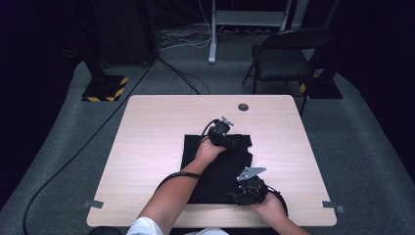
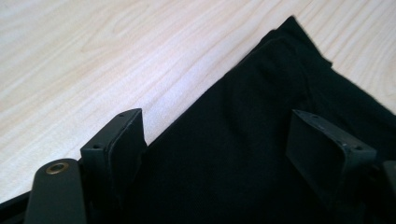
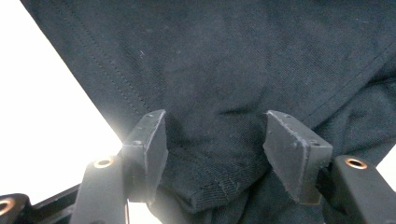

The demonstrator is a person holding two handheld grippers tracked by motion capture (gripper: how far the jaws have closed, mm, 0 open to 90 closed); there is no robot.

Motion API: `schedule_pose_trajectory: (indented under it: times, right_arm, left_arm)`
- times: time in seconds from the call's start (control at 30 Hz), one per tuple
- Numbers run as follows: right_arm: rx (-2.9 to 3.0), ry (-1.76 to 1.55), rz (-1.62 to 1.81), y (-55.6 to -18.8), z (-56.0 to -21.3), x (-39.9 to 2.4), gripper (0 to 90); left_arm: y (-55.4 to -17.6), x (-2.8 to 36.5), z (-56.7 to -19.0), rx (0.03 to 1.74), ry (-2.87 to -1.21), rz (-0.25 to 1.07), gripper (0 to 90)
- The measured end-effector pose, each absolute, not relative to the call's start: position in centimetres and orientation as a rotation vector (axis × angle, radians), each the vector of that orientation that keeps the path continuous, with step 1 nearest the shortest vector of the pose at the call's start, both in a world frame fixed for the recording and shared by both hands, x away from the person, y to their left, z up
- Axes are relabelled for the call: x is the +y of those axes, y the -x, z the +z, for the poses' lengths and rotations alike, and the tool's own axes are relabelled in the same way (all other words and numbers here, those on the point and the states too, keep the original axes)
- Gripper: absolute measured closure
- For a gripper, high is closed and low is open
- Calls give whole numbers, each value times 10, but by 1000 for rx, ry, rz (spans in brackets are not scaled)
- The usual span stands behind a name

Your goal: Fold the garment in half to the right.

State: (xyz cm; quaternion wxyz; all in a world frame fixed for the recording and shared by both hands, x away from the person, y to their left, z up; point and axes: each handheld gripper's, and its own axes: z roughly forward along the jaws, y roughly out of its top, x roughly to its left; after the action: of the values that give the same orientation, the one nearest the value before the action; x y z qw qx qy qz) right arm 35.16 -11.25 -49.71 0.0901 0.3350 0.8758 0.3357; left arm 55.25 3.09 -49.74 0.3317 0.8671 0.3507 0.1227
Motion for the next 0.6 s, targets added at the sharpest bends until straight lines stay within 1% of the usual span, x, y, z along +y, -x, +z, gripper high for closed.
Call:
schedule_pose_trajectory:
  times: [0.23, 0.4, 0.6]
  right_arm:
    - [2603, -977, 1016, -352, -491, -114, 368]
    - [2579, -941, 1037, -355, -483, -114, 373]
    - [2532, -937, 1082, -376, -476, -115, 370]
  left_arm:
    - [-537, 47, -479, 854, -2255, 341, 201]
    - [-526, 77, -468, 853, -2231, 353, 199]
    - [-510, 118, -467, 881, -2204, 349, 196]
